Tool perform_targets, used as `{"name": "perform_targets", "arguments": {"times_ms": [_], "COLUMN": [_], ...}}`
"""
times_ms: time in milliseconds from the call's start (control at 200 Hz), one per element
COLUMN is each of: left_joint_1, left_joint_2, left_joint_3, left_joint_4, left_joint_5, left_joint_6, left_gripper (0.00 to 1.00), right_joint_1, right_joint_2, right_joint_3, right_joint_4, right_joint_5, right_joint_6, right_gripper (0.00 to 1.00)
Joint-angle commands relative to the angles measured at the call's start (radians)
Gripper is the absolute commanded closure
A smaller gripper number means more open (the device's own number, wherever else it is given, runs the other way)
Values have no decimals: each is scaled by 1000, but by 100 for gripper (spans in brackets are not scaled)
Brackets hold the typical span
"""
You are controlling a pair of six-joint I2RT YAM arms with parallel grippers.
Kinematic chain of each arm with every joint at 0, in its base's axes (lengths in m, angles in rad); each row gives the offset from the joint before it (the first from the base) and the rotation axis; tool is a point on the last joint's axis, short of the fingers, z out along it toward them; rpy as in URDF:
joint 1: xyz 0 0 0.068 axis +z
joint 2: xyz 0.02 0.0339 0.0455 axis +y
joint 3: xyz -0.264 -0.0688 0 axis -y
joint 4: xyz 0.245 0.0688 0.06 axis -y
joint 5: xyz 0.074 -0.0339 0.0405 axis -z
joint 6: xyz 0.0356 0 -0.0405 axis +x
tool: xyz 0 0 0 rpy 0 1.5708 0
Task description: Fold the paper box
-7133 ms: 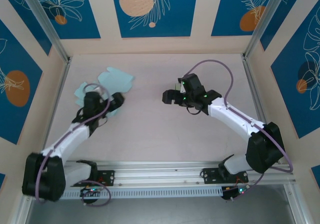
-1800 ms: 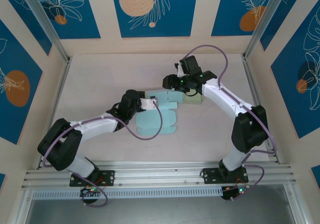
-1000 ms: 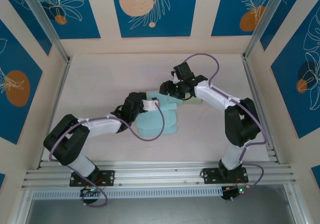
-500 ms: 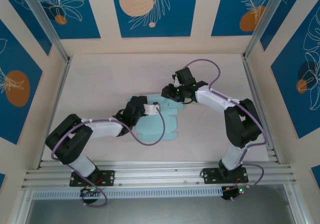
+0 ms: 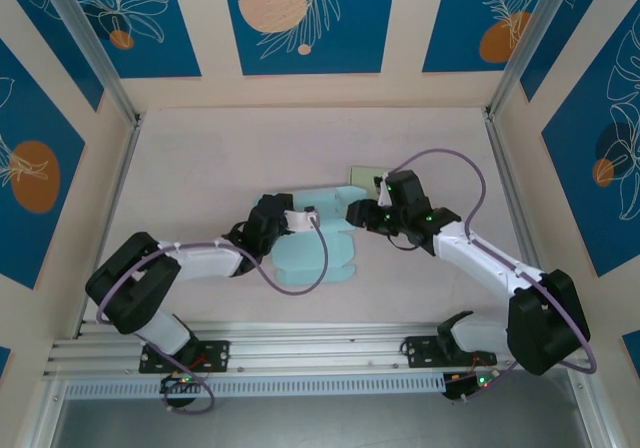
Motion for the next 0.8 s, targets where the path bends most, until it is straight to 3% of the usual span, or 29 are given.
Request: {"name": "perform_targets", "arguments": {"times_ms": [0, 485, 795], "left_joint_1": [-9, -6, -6], "left_joint_2": [-54, -87, -94], "left_joint_3": [-20, -33, -34], "left_joint_4": [23, 3, 0], "left_joint_5": [42, 75, 72], "left_joint_6": [-39, -61, -69], "left_gripper": [100, 100, 100], "right_joint_1": [-5, -62, -102], "right_joint_2": [6, 265, 372], "right_joint_3": [-70, 30, 61], "right_joint_4": [79, 148, 189], "right_joint_5": [-6, 14, -49], "right_joint_6": [17, -32, -26], "right_gripper": [53, 52, 50]}}
